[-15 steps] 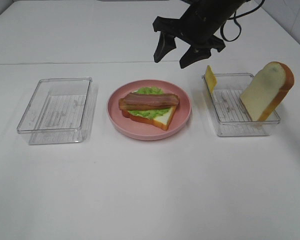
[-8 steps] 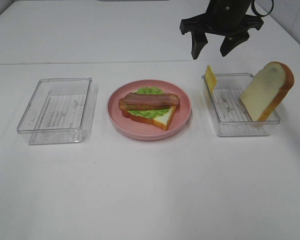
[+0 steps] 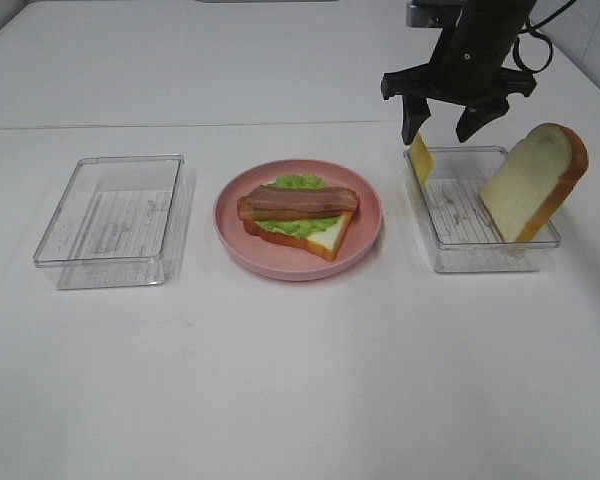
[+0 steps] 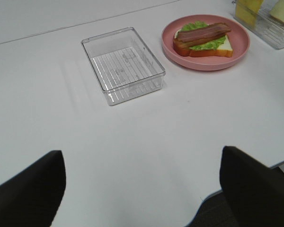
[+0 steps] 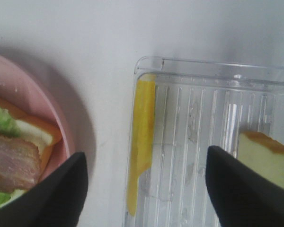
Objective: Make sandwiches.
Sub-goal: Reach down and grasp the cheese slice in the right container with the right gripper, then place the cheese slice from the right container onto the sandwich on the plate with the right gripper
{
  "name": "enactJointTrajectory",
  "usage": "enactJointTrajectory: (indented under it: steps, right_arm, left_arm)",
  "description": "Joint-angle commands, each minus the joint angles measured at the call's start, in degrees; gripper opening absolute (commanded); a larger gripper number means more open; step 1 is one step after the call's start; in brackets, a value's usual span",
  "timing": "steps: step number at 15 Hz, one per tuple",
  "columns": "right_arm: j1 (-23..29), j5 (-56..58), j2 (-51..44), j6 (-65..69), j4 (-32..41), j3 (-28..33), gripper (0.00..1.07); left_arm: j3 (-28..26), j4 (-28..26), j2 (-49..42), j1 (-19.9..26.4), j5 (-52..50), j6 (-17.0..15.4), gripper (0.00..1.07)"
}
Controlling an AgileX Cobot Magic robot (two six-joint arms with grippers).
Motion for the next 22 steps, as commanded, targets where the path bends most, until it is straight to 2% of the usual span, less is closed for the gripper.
enactJointTrajectory:
  steps: [1,4,7,8,12,13,18,22]
  right_arm:
    - [-0.4,-2.5,1.4,-0.4,1.5,-0.4,0.64]
    - [-0.4,-4.4,3.4,-0.4,1.5,-0.4,0.62]
    - [-0.4,-5.2,4.6,-0.3,0.9,-0.4,0.54]
    - [-0.4,-5.3,4.8,-0.3,0.3,-0.4,0.41]
    - [-0.4,-4.8,4.8,-0.3,0.3,-0.4,0.04]
    - [-0.4,-4.6,4.8,-0.3,0.3,-0.4,0.00]
    - [-0.4,-2.3,2.7,-0.3,0.3,-0.4,0.00]
    - [-0.2,-1.5,-3.5,-0.3,1.6,-0.4,0.00]
  left_arm:
    - [0.2,0.1,-1.4,-0.2,-0.7,-0.5,0.84]
    - [0.2,0.1,-1.3,-0.2,-0.7,-0.5,0.84]
    - [0.2,0.1,-1.3,-0.2,-0.7,-0.5,0.84]
    - [0.2,0.1,-1.3,-0.2,-0.7,-0.5,0.84]
    - [0.2,0.1,-1.3,-0.2,-0.7,-0.5,0.84]
    - [0.2,0.1,-1.3,-0.2,-0.7,-0.5,0.84]
    - [0.2,0.1,-1.3,-0.2,-0.7,-0.5,0.84]
    - [0.2,0.1,-1.3,-0.2,-0.7,-0.5,0.84]
